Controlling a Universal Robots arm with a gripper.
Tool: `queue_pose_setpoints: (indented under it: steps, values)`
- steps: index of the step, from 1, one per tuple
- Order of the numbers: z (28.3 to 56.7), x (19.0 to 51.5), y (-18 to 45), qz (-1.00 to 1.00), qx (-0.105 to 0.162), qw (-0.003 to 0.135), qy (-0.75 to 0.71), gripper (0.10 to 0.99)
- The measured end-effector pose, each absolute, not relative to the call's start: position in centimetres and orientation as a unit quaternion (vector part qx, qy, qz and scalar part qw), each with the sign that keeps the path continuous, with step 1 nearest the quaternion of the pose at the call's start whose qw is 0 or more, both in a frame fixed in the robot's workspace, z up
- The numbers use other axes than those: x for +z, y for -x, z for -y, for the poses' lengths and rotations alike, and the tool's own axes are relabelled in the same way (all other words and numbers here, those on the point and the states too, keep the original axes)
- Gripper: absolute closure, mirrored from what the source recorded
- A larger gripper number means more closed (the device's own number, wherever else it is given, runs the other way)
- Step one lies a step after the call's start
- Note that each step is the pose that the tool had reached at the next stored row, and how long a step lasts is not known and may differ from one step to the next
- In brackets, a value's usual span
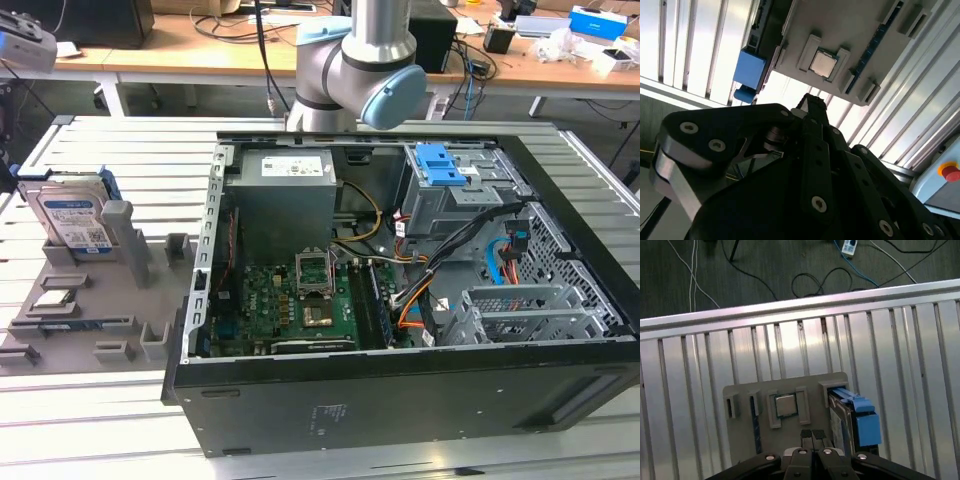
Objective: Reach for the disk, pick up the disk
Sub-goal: 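Pick up the disk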
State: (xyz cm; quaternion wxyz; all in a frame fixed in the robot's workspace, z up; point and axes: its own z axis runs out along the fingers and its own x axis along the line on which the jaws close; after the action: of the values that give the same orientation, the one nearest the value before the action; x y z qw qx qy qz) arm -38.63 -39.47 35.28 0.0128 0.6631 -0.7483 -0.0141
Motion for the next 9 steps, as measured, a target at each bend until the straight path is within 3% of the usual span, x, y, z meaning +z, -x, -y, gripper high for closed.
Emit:
queue_pose_setpoints:
  steps: [9]
  values:
    - [39.47, 35.28, 38.63, 0.715, -0.013, 0.014, -0.699, 0.98]
